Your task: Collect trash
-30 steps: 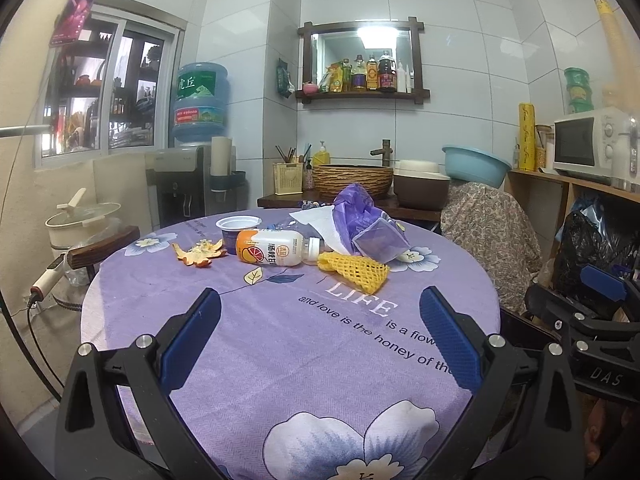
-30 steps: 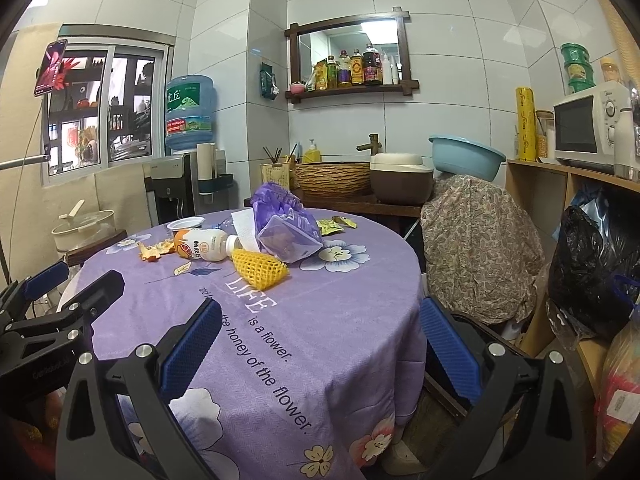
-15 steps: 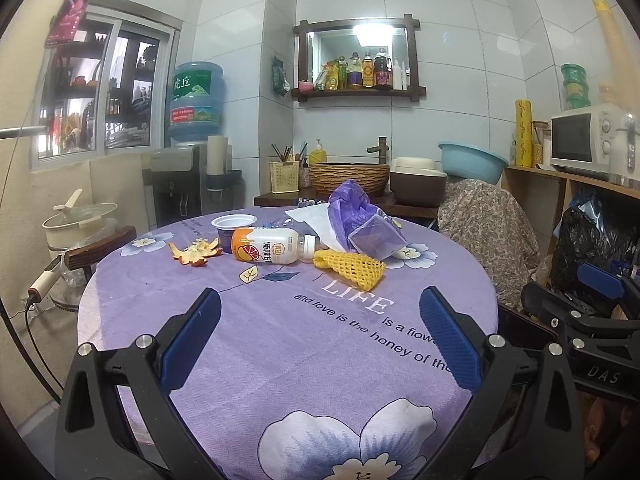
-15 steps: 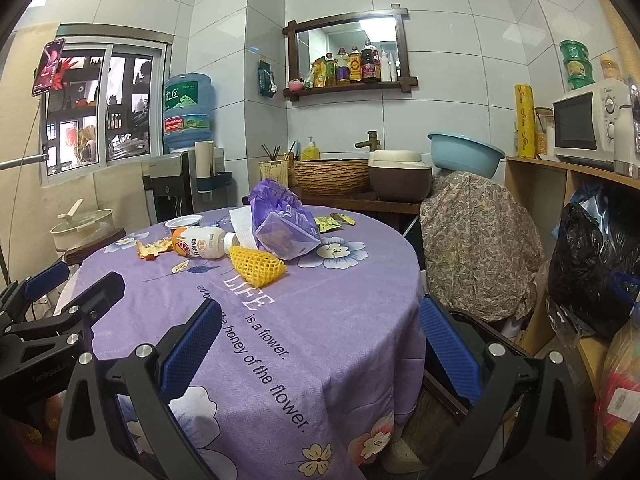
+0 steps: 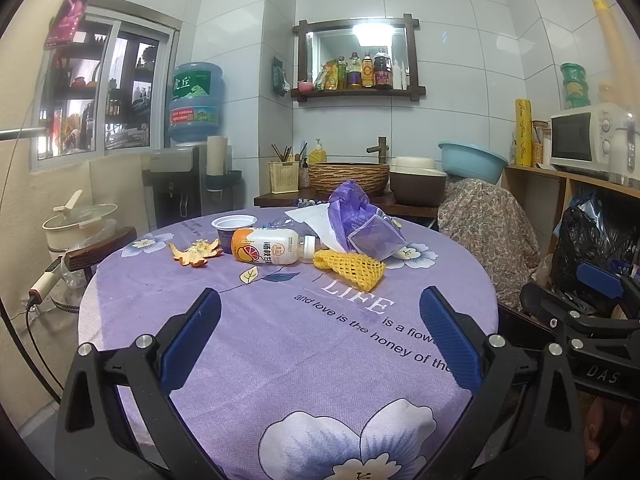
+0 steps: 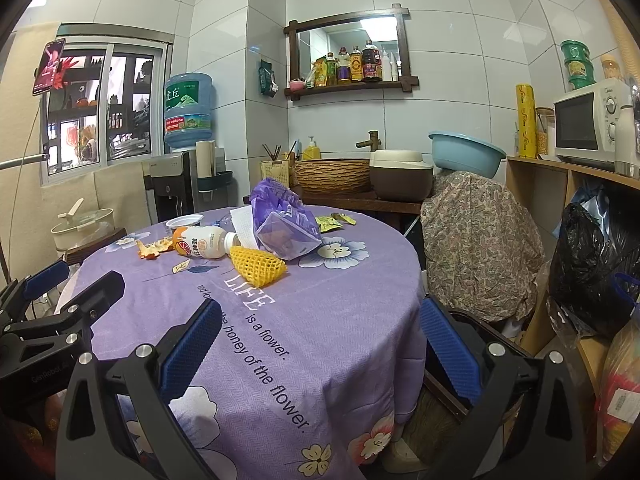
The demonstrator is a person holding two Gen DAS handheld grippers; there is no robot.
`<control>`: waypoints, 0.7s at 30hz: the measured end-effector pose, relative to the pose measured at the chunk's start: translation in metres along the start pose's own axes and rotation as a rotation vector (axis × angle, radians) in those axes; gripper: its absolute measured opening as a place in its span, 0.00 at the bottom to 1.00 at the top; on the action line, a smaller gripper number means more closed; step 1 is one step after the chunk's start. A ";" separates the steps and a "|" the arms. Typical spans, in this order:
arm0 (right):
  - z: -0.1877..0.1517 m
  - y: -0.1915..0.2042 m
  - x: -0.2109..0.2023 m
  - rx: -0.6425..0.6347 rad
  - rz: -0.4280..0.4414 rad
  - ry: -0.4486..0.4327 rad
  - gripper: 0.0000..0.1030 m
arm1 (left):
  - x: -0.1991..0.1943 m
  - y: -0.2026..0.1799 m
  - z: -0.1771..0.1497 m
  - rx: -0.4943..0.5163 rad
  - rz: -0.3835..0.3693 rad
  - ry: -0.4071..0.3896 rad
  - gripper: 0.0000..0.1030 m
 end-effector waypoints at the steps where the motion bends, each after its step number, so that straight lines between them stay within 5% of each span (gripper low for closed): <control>1: 0.000 0.000 0.000 0.000 0.001 0.001 0.95 | 0.000 0.000 0.000 -0.001 -0.001 0.000 0.95; 16: 0.000 0.002 0.003 -0.003 0.009 0.013 0.95 | 0.001 0.001 0.001 0.000 0.005 0.007 0.95; 21: 0.000 0.002 0.025 -0.012 0.048 0.062 0.95 | 0.023 0.012 0.001 -0.016 0.020 0.104 0.95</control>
Point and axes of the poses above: each gripper's, at about its wrist camera, not at the fingertips, and x roughly the way its jaws point, y to its left, z to its top, the point moved 4 cm from there along x, roughly the way its jaws point, and after that the axes turned 14 degrees about -x, right-handed, at the moved point
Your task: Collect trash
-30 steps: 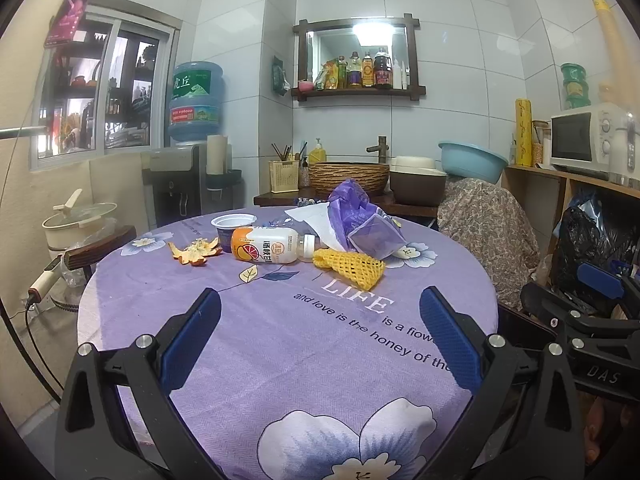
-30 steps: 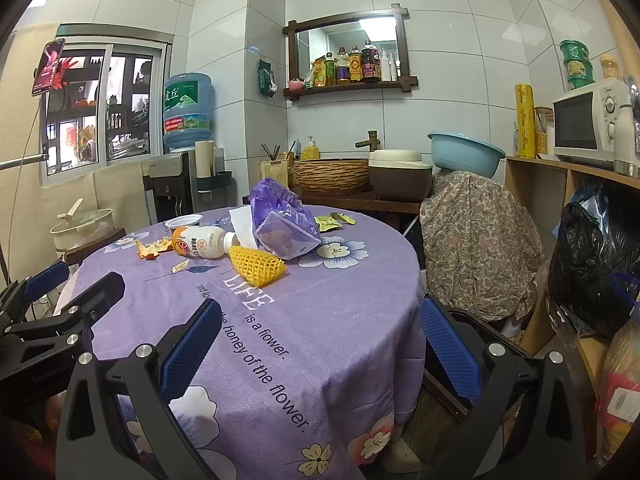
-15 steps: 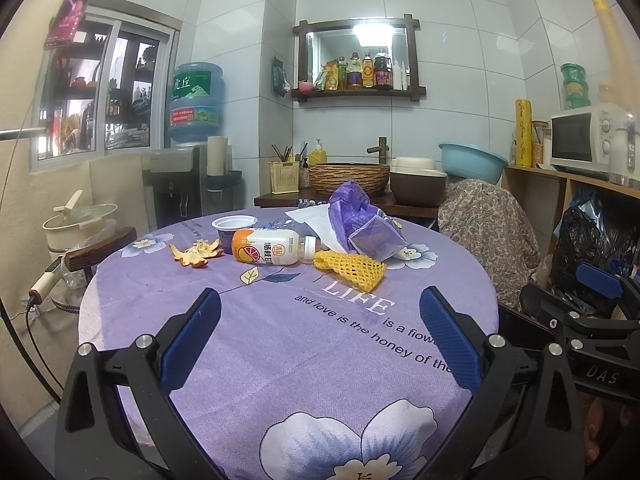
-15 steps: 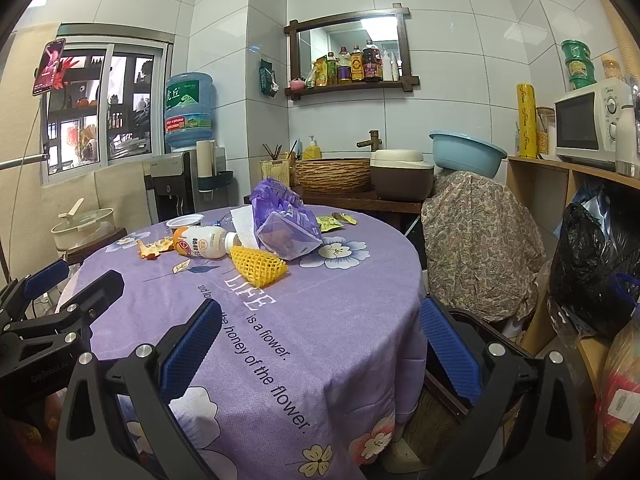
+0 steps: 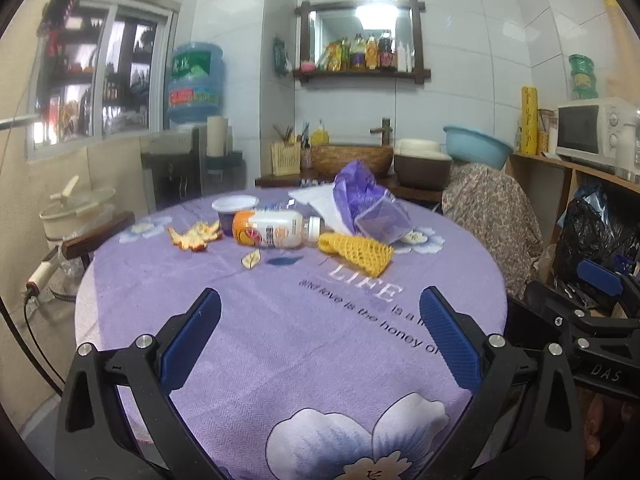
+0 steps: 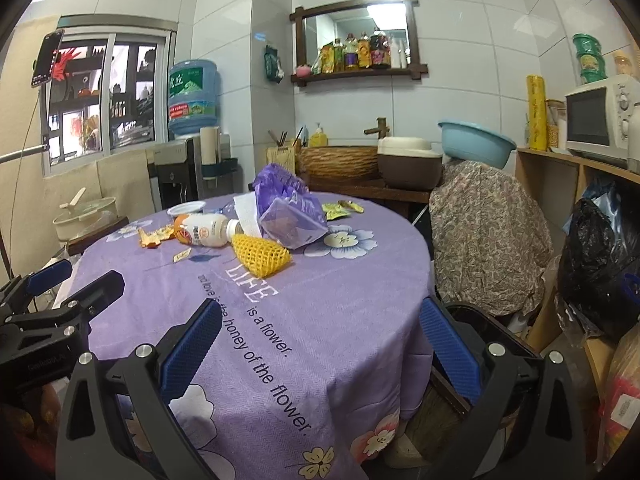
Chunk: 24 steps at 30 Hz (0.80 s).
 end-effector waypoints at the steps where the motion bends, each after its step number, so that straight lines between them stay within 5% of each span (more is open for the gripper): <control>1: 0.000 -0.001 0.007 0.002 0.014 0.018 0.95 | 0.007 0.005 0.001 -0.012 -0.003 0.028 0.95; 6: 0.000 -0.003 0.046 -0.014 0.123 0.108 0.95 | 0.051 0.034 0.010 -0.067 -0.020 0.167 0.95; 13: 0.024 -0.006 0.116 -0.006 0.292 0.192 0.95 | 0.122 0.068 0.046 -0.015 -0.019 0.284 0.95; 17: 0.057 -0.007 0.155 -0.035 0.297 0.184 0.95 | 0.168 0.089 0.087 0.018 0.012 0.286 0.95; 24: 0.092 -0.006 0.223 -0.068 0.316 0.234 0.86 | 0.233 0.116 0.125 -0.070 0.014 0.348 0.87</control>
Point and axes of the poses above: each gripper's, at about its wrist camera, not at the fingertips, and x roughly the way its jaws point, y to its left, z to its top, the point moved 4 cm from there along x, roughly the way its jaws point, and after that the axes turned 14 degrees about -x, right-handed, at the moved point
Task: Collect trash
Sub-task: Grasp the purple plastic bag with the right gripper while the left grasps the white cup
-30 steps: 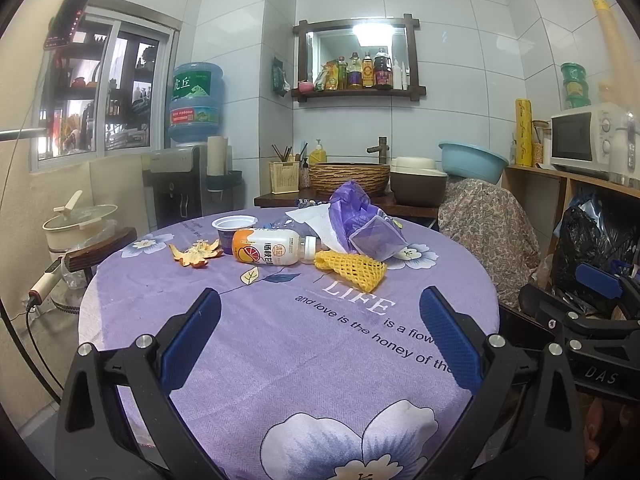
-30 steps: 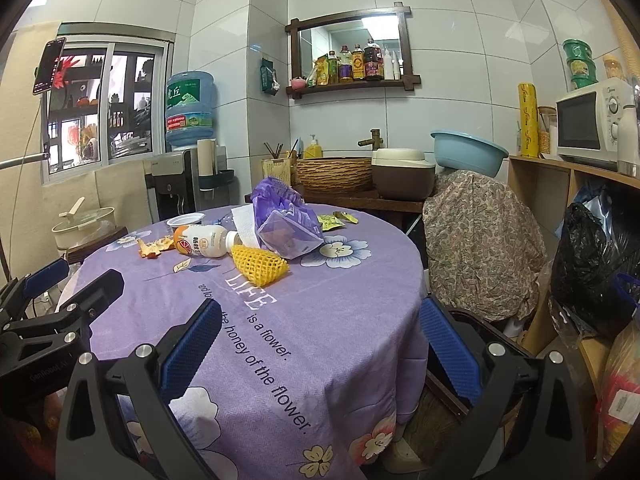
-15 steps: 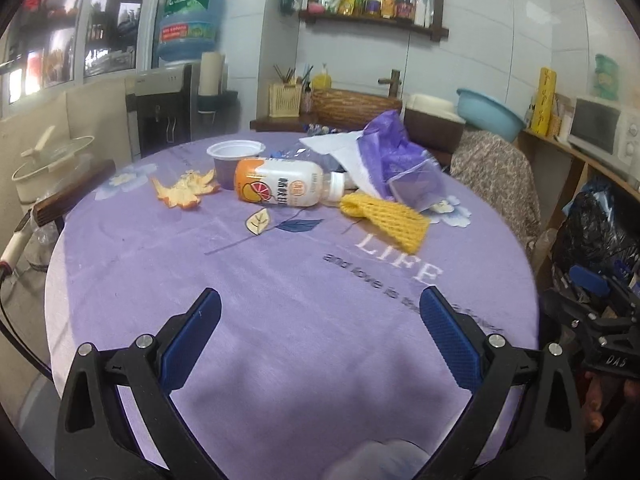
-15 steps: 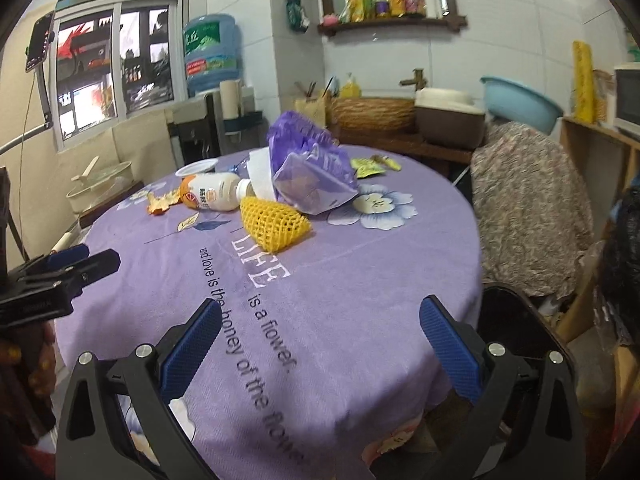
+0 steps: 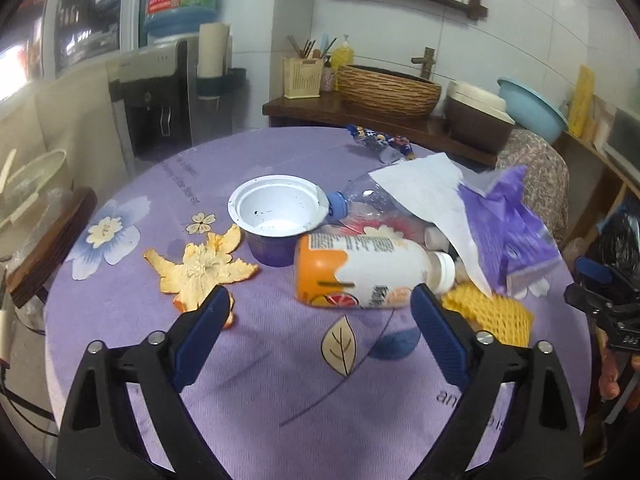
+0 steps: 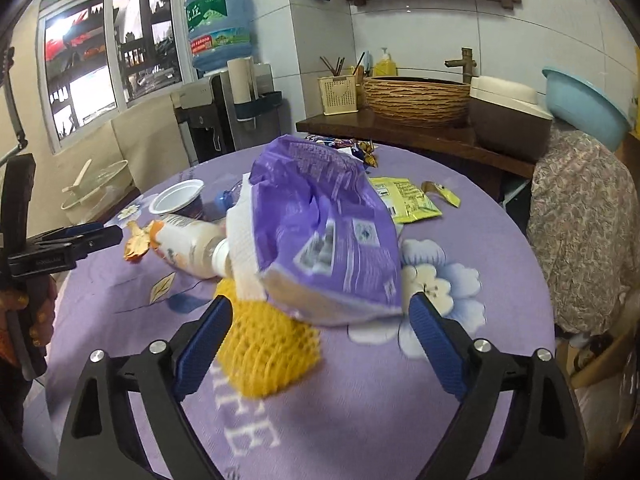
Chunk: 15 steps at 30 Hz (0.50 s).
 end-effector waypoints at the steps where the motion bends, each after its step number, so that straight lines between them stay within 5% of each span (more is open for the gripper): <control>1: 0.003 -0.001 0.006 -0.011 -0.003 0.010 0.84 | 0.003 0.003 0.003 -0.019 -0.014 0.008 0.87; 5: 0.005 -0.001 0.026 -0.065 -0.013 0.054 0.73 | 0.013 0.018 0.010 -0.090 -0.015 0.029 0.85; 11: -0.004 -0.001 0.044 -0.073 0.034 0.112 0.21 | 0.029 0.040 0.028 -0.165 -0.013 0.047 0.81; 15: -0.003 -0.002 0.042 -0.095 0.018 0.100 0.12 | 0.045 0.051 0.055 -0.238 -0.021 0.077 0.71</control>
Point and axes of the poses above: each gripper's, at about its wrist camera, not at the fingertips, and x roughly the way its jaws point, y to its left, z to its top, the point moved 4 cm from there along x, roughly the way its jaws point, and after that the axes turned 14 degrees about -x, right-handed, at the moved point
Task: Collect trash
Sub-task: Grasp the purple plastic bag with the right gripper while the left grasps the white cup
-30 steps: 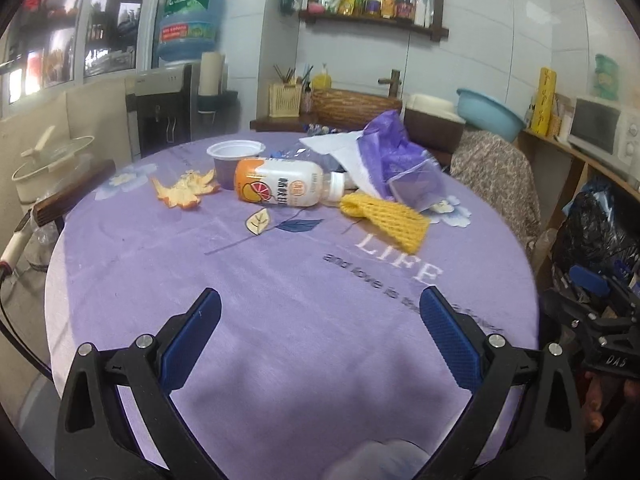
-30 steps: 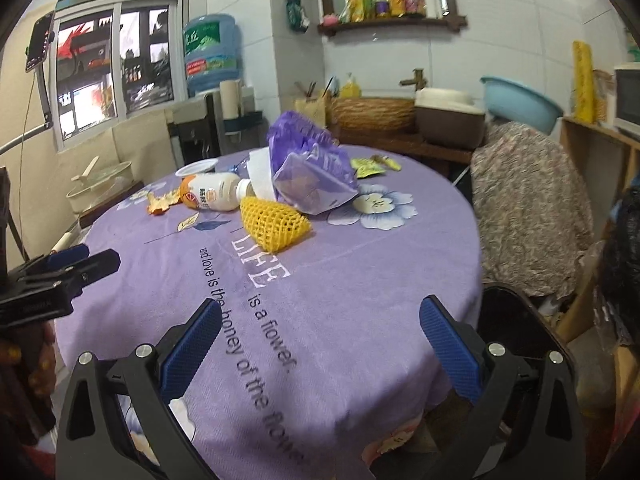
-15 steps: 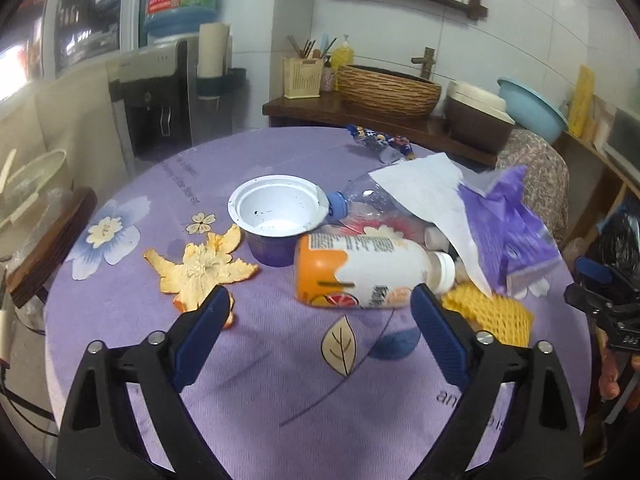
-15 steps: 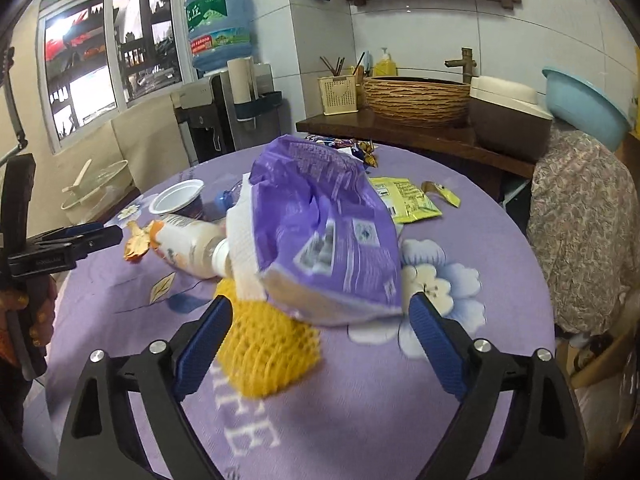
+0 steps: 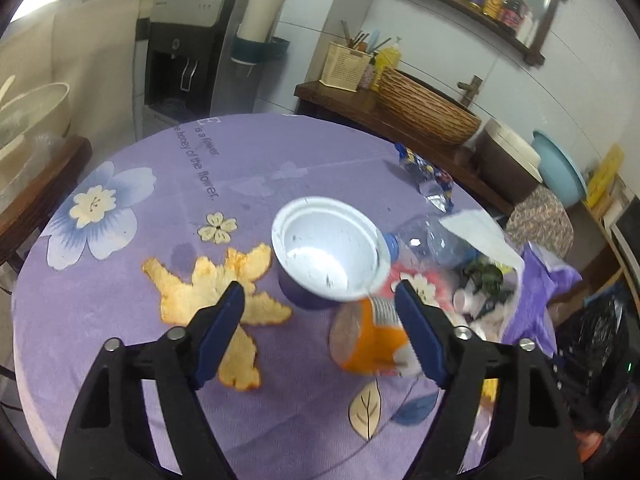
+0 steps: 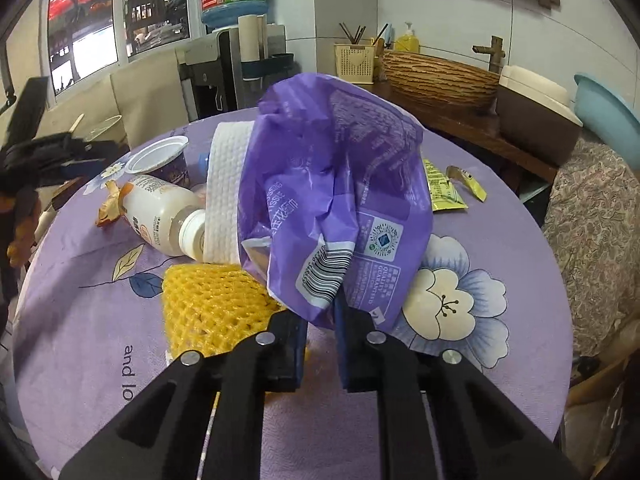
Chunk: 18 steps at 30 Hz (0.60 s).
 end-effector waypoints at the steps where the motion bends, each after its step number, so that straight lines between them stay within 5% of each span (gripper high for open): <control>1: 0.001 0.000 -0.001 0.000 0.003 -0.004 0.12 | 0.007 0.000 0.007 -0.005 0.017 0.020 0.64; 9: 0.005 0.000 -0.014 -0.010 -0.015 -0.048 0.11 | 0.066 0.005 0.019 -0.034 0.104 0.163 0.24; 13: 0.004 -0.001 -0.021 0.006 -0.015 -0.072 0.10 | 0.073 0.007 0.020 -0.054 0.120 0.138 0.11; 18: 0.006 -0.007 -0.032 0.024 -0.020 -0.116 0.08 | 0.061 -0.003 0.032 -0.037 0.147 0.051 0.08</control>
Point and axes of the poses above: each gripper's, at about its wrist camera, not at the fingertips, and x roughly the way its jaws point, y to its left, z to its top, the point moved 4 cm from there along x, roughly the way its jaws point, and after that the axes turned 14 degrees about -x, right-handed, at the moved point
